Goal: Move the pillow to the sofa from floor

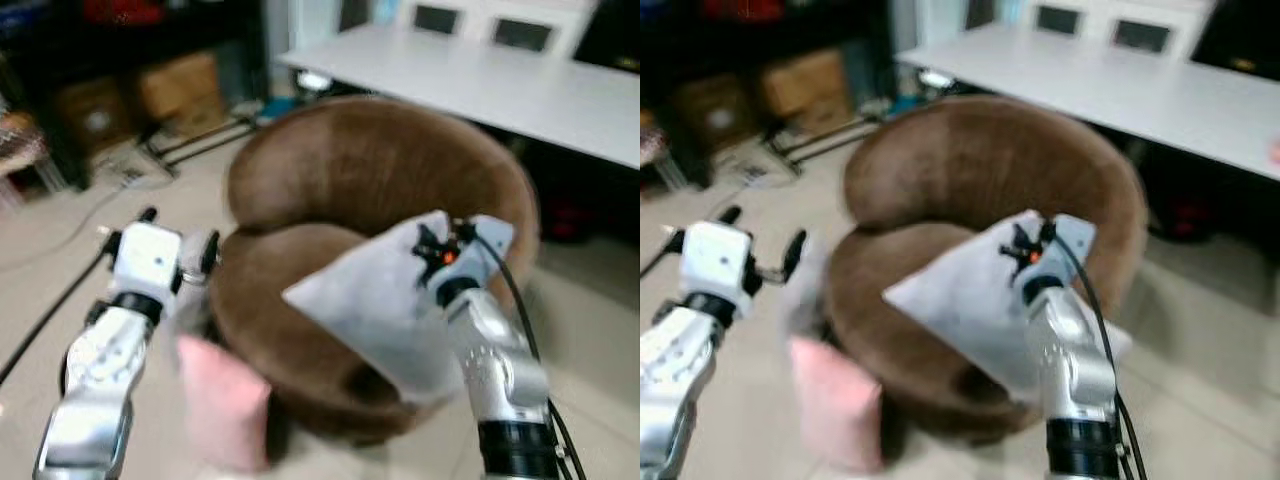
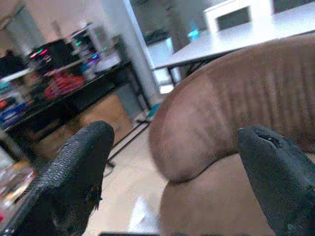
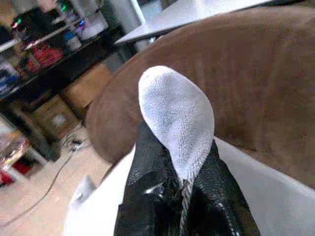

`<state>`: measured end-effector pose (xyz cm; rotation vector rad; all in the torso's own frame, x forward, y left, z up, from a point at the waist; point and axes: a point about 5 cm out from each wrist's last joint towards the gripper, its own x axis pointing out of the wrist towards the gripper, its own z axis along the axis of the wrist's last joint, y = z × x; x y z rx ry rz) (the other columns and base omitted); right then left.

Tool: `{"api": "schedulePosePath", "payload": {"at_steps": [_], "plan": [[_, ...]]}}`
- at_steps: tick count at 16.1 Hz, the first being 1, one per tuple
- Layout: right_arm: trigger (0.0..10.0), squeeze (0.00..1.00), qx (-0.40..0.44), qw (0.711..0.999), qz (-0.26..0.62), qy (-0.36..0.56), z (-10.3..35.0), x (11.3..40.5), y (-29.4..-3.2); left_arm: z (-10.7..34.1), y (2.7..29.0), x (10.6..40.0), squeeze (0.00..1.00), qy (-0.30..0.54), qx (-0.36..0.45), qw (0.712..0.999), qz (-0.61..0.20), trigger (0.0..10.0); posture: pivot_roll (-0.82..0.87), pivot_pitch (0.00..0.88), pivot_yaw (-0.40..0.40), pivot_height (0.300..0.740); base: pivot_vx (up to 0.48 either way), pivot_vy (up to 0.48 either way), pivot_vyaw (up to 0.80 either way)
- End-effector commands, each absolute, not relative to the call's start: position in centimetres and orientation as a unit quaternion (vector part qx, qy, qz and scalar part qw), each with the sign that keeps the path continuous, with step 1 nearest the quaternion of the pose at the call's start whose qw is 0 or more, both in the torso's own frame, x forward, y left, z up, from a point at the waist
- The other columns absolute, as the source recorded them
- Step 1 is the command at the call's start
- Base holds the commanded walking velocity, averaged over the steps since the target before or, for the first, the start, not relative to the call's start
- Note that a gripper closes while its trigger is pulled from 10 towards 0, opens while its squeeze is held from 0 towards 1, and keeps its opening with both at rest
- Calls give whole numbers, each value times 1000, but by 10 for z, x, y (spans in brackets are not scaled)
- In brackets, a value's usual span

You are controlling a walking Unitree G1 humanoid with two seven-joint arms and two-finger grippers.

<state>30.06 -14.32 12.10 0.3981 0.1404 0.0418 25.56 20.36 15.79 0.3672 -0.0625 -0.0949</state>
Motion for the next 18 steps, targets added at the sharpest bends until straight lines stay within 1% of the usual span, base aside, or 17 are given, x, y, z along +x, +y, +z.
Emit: {"api": "schedulePosePath", "payload": {"at_steps": [1,3,11,14,17,18], "plan": [[10000,0,199,979,17,26,138,304,-153,160,196,258,0,-41,182,981,-59,10000,12,0,2,740,304,0,0],[10000,0,202,978,40,17,143,305,-149,161,196,258,0,-42,182,981,-58,10000,12,0,2,740,300,0,0],[10000,0,198,979,52,16,143,307,-149,161,197,260,0,-44,185,980,-56,10000,15,0,-6,740,301,0,0],[10000,0,196,977,85,16,149,306,-145,163,197,261,0,-46,190,979,-59,10000,17,0,-8,740,301,0,0],[10000,0,193,972,134,19,160,307,-133,163,192,265,0,-27,199,972,-118,10000,24,0,-13,740,0,0,0],[10000,0,191,970,148,28,164,310,-124,163,188,267,0,-21,203,966,-160,10000,26,0,-14,740,0,0,0]]}}
